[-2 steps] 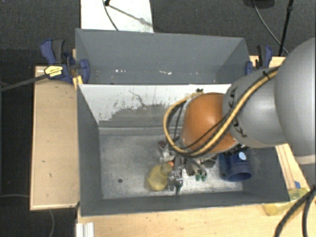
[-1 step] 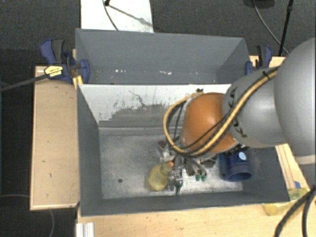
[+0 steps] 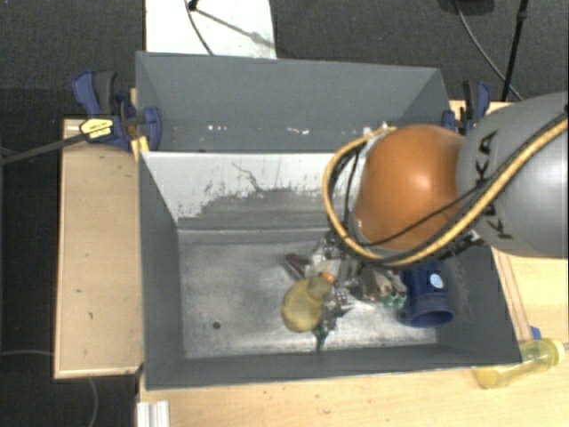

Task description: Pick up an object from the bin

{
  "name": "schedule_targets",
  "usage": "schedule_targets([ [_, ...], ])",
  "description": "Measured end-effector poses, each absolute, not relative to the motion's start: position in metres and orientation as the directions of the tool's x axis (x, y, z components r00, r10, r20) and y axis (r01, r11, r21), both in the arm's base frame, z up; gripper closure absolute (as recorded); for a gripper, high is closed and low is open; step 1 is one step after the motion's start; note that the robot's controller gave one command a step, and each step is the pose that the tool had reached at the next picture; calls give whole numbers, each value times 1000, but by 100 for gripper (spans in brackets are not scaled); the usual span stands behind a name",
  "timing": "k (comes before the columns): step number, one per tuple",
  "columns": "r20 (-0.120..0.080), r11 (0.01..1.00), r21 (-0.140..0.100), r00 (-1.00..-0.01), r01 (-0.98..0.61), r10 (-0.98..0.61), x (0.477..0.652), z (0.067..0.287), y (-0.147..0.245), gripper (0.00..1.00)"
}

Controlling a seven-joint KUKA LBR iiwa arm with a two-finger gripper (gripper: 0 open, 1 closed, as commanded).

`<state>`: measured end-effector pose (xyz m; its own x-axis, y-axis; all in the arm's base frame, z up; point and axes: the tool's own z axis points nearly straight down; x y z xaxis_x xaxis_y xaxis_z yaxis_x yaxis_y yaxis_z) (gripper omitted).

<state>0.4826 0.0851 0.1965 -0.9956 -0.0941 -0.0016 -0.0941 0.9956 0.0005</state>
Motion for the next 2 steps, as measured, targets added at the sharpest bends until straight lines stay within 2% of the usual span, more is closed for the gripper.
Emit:
schedule_targets([
  [1,-1,996,1,-996,-92,-92,483,196,85,100],
  [2,2,985,0,-985,-171,-171,502,235,93,100],
])
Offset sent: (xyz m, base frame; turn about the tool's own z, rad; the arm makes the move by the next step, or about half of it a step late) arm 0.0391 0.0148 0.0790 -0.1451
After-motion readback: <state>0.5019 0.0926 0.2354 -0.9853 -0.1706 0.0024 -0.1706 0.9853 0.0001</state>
